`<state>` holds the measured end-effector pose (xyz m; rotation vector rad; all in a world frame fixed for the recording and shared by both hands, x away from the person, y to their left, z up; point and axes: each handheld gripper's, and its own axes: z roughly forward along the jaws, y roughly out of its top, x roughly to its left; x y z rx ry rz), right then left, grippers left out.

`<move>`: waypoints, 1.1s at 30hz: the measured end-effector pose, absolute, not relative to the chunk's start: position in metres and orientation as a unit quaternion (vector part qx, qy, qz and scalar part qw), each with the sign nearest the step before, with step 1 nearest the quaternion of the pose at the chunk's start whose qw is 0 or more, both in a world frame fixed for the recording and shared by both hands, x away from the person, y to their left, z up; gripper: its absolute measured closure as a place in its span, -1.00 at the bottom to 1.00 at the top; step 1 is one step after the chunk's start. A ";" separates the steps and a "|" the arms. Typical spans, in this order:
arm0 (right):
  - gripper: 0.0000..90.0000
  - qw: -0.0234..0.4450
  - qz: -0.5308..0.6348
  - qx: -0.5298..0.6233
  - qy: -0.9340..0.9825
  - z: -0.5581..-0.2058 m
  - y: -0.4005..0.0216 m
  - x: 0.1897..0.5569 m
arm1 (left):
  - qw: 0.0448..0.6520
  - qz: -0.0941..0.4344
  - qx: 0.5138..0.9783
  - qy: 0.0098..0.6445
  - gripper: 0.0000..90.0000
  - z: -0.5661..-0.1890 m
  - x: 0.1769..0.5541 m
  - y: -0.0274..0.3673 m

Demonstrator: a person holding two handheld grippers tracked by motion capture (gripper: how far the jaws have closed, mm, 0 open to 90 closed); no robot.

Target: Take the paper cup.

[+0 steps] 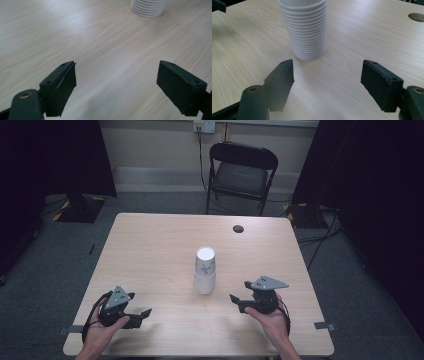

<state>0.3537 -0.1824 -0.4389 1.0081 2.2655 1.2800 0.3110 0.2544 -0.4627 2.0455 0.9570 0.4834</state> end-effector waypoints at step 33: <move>-0.52 0.167 0.488 0.298 0.803 -0.387 -0.132 0.391 | 0.392 0.194 0.817 0.376 -0.65 -0.464 0.312 0.253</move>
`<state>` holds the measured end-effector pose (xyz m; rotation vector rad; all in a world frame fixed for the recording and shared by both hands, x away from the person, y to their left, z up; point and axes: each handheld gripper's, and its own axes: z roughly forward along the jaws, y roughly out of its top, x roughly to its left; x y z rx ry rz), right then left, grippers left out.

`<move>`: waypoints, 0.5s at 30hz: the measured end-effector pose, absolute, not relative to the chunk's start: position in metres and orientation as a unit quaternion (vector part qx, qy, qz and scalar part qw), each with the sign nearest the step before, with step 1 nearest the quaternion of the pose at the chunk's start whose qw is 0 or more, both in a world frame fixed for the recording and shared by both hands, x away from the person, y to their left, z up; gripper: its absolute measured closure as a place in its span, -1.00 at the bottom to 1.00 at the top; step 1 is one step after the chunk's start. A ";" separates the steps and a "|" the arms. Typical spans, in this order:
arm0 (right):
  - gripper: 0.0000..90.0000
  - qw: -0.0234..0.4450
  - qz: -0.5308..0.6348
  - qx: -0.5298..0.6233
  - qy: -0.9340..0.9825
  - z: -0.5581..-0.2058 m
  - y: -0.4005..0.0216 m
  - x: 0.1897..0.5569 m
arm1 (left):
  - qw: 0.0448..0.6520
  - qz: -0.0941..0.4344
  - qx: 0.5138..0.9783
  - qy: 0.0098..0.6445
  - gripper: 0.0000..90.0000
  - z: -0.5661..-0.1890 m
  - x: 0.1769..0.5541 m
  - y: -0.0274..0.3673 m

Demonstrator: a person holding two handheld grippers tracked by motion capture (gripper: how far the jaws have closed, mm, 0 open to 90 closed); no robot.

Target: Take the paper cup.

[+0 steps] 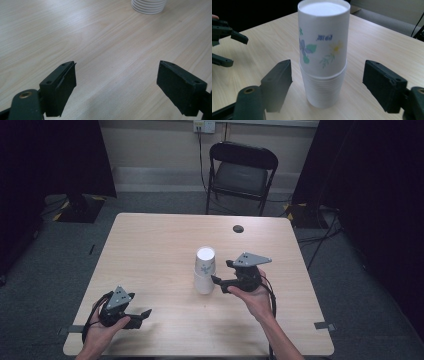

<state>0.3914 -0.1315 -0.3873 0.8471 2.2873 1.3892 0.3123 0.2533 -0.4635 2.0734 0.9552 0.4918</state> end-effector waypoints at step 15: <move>-0.67 0.171 0.501 0.272 0.804 -0.377 -0.108 0.418 | 0.393 0.192 0.815 0.380 -0.65 -0.464 0.312 0.254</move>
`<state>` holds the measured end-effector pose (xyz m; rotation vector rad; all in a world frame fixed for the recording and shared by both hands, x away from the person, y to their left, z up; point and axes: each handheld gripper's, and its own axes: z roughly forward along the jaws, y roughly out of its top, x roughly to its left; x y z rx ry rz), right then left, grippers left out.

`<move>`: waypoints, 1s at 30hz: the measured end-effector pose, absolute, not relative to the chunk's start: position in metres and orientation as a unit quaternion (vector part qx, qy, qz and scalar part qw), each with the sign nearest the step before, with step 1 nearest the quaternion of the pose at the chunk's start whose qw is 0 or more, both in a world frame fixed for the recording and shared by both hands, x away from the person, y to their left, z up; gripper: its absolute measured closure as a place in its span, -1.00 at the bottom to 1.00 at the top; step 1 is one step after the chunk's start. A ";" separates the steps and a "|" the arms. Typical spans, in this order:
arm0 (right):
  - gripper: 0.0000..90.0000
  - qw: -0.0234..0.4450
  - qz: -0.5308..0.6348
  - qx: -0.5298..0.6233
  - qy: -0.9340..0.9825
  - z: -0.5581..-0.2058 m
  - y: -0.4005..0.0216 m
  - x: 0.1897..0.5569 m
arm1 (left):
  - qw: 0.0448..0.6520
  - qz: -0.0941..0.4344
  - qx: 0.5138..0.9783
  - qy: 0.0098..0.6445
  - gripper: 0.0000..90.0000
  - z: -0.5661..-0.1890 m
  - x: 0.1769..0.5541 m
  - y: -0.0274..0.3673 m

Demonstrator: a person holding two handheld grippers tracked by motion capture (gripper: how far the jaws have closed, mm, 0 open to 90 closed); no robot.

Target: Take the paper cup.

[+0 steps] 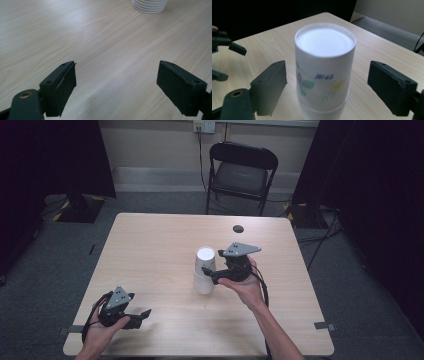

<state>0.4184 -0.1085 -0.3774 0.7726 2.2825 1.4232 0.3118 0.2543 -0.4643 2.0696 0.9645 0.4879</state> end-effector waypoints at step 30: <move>-0.37 0.143 0.515 0.263 0.803 -0.396 -0.085 0.440 | 0.398 0.200 0.810 0.381 -0.65 -0.463 0.309 0.255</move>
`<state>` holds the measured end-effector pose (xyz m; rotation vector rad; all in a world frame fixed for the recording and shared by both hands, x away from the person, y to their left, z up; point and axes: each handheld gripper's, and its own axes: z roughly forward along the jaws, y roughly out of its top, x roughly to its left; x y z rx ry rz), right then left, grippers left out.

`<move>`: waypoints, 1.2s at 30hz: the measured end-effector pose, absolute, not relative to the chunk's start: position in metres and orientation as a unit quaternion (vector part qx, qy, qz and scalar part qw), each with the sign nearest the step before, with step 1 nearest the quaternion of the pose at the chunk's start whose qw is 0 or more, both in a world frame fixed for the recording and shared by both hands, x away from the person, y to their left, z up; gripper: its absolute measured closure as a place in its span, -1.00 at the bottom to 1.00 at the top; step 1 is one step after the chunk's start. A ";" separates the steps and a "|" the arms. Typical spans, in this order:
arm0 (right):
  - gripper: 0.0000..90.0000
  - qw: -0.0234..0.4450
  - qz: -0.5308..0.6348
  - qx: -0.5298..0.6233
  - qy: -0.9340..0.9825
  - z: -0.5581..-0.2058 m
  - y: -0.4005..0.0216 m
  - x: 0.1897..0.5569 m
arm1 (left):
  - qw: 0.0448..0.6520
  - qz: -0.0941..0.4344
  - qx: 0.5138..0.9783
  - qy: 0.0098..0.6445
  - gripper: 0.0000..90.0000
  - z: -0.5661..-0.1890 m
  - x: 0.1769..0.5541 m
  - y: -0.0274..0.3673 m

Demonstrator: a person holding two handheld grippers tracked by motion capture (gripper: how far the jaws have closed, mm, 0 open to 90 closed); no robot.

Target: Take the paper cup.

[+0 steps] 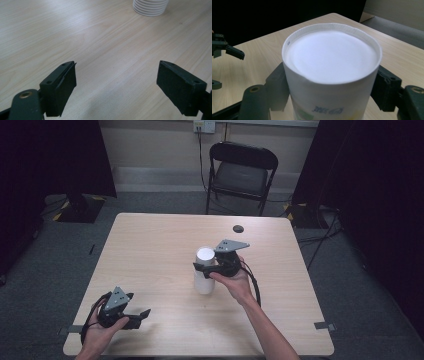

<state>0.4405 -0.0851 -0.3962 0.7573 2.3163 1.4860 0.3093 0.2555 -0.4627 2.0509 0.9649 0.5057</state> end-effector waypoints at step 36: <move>-0.30 0.155 0.541 0.265 0.783 -0.379 -0.089 0.438 | 0.387 0.194 0.816 0.384 -0.65 -0.466 0.312 0.253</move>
